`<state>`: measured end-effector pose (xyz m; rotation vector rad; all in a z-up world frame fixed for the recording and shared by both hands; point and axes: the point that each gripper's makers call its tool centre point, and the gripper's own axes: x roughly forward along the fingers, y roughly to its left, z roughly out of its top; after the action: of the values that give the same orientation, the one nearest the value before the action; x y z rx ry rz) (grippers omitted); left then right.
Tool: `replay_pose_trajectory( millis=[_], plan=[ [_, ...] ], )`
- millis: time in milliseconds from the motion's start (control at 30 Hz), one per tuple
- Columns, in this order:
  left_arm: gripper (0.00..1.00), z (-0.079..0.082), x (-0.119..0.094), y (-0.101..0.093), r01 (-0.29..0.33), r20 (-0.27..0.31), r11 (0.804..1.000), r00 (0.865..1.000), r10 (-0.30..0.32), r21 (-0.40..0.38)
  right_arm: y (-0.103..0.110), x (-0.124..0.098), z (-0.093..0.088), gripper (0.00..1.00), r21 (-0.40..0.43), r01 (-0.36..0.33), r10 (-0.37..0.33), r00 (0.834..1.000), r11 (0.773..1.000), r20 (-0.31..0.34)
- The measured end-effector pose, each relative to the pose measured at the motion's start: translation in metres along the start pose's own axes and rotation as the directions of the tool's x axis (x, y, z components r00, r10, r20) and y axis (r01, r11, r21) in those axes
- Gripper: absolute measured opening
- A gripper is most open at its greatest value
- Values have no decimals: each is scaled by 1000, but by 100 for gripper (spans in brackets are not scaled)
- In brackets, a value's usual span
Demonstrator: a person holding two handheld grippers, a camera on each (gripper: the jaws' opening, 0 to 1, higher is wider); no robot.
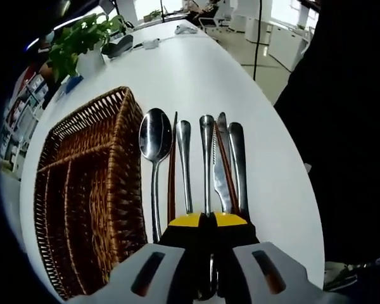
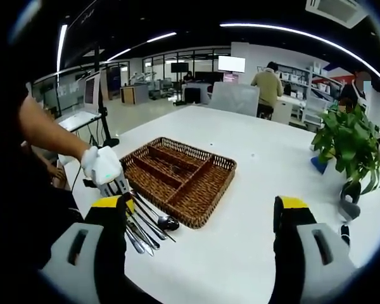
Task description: Arrange the knives, forks, and spoons in their matching storage slots by inserting each utensil handle-first until every utensil is classified and aligned in the correct compartment
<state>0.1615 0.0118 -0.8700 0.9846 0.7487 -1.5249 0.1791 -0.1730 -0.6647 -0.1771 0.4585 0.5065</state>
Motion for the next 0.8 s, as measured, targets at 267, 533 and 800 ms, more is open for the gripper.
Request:
replay_pose_trajectory(
  millis=[267,533,800],
  plan=[
    [2,4,-6,6,-32,17,999,999,32,20,0,1,2,100,-3,-1,1,1000,1000,1],
    [1,7,-15,5,-39,48,999,998,39,5,1,2,3,100,-11,-8,8,1000,1000,0],
    [1,17,-28,11,-70,96,997,993,72,-19,3,3,4,100,-20,-13,14,1000,1000,1]
  ],
)
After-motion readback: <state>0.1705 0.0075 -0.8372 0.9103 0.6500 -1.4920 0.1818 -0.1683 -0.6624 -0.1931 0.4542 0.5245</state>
